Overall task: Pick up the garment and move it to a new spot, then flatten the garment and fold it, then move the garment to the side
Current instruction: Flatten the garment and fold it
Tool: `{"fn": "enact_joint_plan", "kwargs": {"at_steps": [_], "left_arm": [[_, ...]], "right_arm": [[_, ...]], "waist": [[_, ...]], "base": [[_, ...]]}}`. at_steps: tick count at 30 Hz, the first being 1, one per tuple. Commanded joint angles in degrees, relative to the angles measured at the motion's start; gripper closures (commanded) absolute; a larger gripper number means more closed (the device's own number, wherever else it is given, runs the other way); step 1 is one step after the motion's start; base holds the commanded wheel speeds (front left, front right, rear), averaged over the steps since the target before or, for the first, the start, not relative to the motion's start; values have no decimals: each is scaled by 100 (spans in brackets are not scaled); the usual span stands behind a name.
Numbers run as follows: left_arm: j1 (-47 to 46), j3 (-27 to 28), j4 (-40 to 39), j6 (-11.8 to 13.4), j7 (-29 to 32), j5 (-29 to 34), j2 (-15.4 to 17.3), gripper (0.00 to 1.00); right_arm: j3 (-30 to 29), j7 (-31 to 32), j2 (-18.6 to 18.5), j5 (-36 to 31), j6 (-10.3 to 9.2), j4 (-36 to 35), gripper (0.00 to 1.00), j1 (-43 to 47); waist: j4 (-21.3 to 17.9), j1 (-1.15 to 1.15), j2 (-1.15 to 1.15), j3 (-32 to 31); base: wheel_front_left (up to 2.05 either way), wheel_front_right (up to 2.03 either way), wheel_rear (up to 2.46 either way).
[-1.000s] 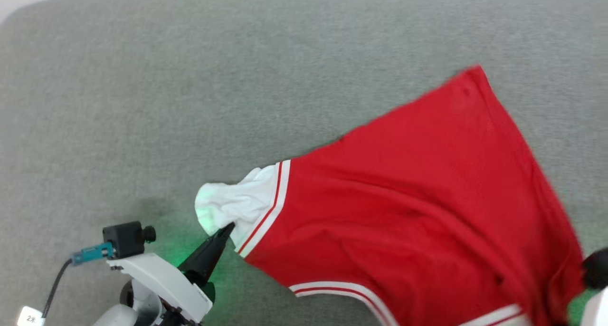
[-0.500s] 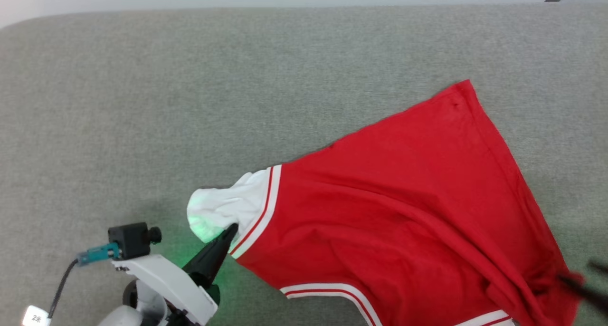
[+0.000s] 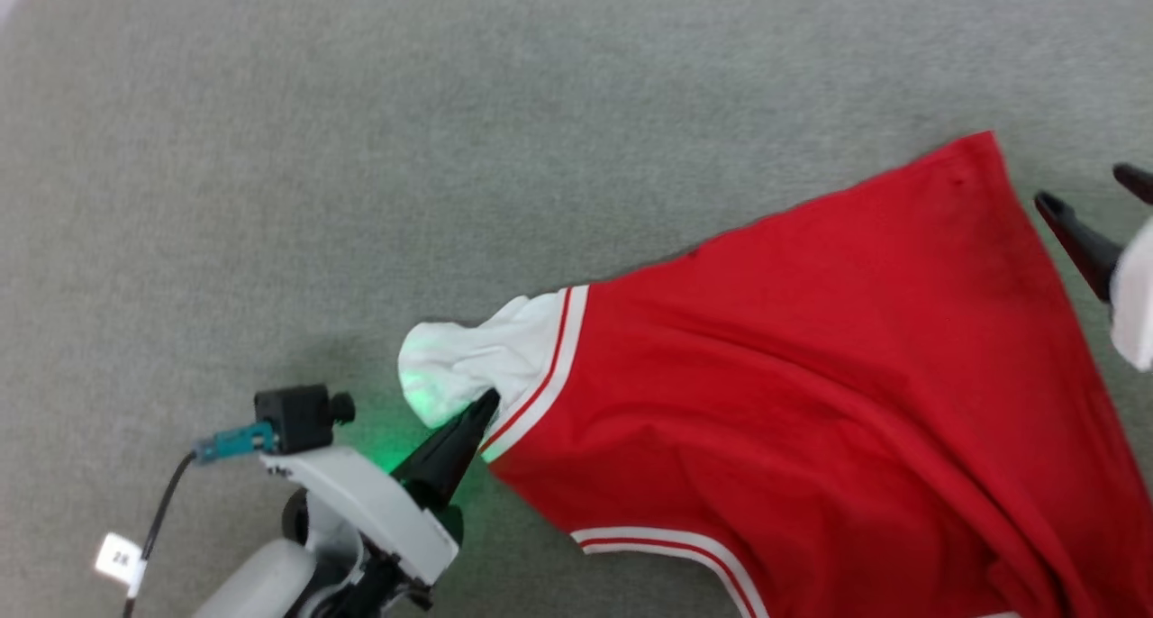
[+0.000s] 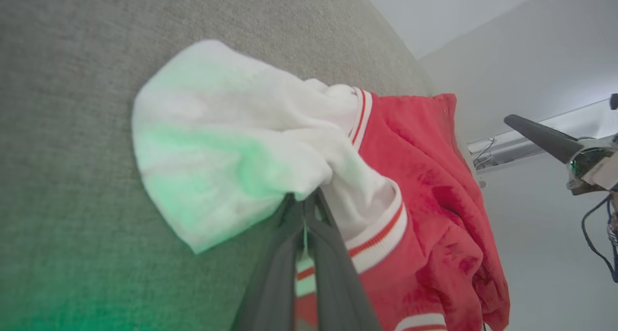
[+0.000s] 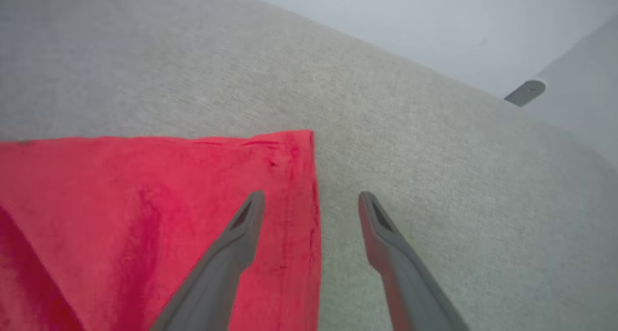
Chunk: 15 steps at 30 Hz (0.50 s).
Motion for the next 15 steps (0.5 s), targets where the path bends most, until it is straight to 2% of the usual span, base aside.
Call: {"fn": "enact_joint_plan", "kwargs": {"at_steps": [1, 7, 11, 12, 13, 14, 15], "left_arm": [[-121, -12, 55, -54, -11, 39, -59, 100], [-385, -122, 385, -211, -43, 92, -287, 100], [-391, -150, 634, -272, -117, 67, -346, 100], [-387, -141, 694, -295, -134, 42, -344, 100], [-374, -112, 732, -302, -167, -15, -359, 100], [-370, -81, 767, -322, -176, -77, -370, 100], [-376, -58, 781, -341, -189, -130, -378, 100]], "right_arm": [[204, -47, 16, -97, -1, 304, 0, -278], [977, -58, -124, -138, -1, 1617, 0, -1238], [1349, 81, -223, 87, -1, 2098, 0, -1433], [1486, 163, -244, 188, 1, 2170, 9, -1421], [1595, 194, -238, 307, 1, 2217, 55, -1402], [1657, 175, -227, 408, 1, 2254, 82, -1386], [1702, 155, -226, 499, 2, 2302, 100, -1393]], "waist": [[256, 0, 0, 282], [535, 0, 0, 567], [585, 0, 0, 588], [582, 0, 0, 579], [575, 0, 0, 568], [561, 0, 0, 548], [548, 0, 0, 529]], "base": [[0, 0, 0], [0, 0, 0], [0, 0, 0], [0, 0, 0], [0, 0, 0], [0, 0, 0], [0, 0, 0]]}}
